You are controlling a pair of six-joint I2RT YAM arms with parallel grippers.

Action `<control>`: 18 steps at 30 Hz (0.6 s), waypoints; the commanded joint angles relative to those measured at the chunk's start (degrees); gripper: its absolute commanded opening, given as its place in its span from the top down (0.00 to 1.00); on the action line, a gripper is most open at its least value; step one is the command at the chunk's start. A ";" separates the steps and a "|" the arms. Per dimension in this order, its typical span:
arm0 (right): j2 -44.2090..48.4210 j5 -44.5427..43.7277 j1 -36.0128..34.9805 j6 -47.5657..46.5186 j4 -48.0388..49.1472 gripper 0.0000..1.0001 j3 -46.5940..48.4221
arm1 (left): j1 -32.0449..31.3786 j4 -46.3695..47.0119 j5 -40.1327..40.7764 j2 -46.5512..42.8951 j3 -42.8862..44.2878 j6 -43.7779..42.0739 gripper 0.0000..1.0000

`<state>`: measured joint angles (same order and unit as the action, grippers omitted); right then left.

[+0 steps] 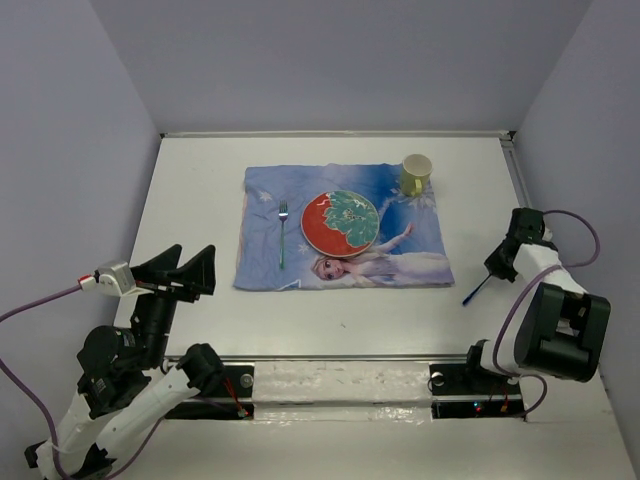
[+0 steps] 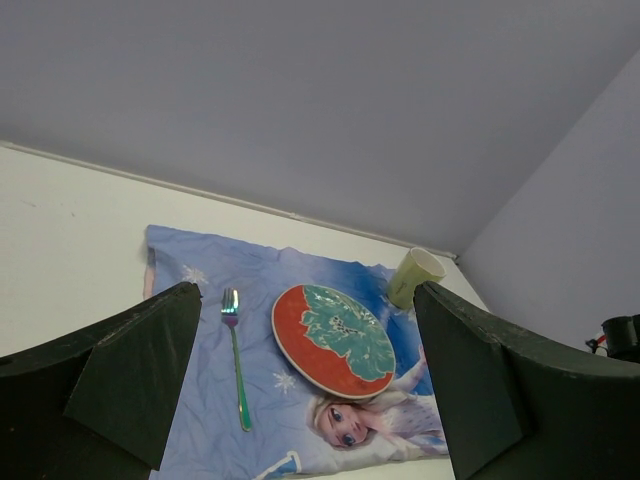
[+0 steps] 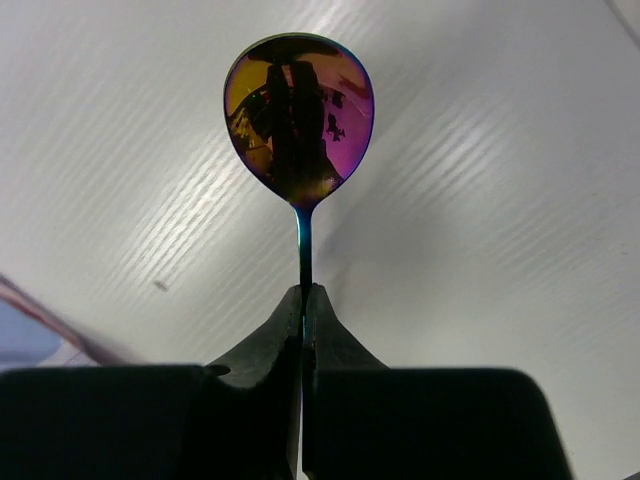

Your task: Set the dinner table for one person

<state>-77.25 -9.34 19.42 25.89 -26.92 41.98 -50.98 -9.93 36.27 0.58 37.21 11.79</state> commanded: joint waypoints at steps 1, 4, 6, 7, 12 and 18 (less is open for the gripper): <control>1.49 -8.92 -8.42 -1.02 -0.41 1.00 4.07 | -0.26 2.55 1.26 -11.30 0.93 -0.98 0.01; 1.93 -11.92 -14.38 -1.01 -2.78 1.00 8.01 | -0.26 2.73 1.26 -10.69 0.85 -1.07 0.01; 2.11 -13.32 -18.26 -1.37 -3.66 1.00 10.05 | -0.26 2.81 1.26 -10.34 0.76 -1.16 0.01; 2.02 -14.46 -22.89 -1.72 -4.80 1.00 12.14 | -0.26 2.90 1.26 -10.25 0.76 -1.16 0.01; 0.27 -14.22 -37.05 -3.56 -5.52 1.00 18.91 | -0.17 3.43 1.96 -10.07 0.41 -1.59 0.01; -7.90 -13.07 -44.55 -2.86 -4.28 1.00 25.17 | 0.27 3.96 1.87 -8.40 0.32 -1.77 0.01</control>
<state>-80.64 -21.52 -22.20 23.51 -31.62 62.98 -50.98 -9.06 36.93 0.56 37.21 10.98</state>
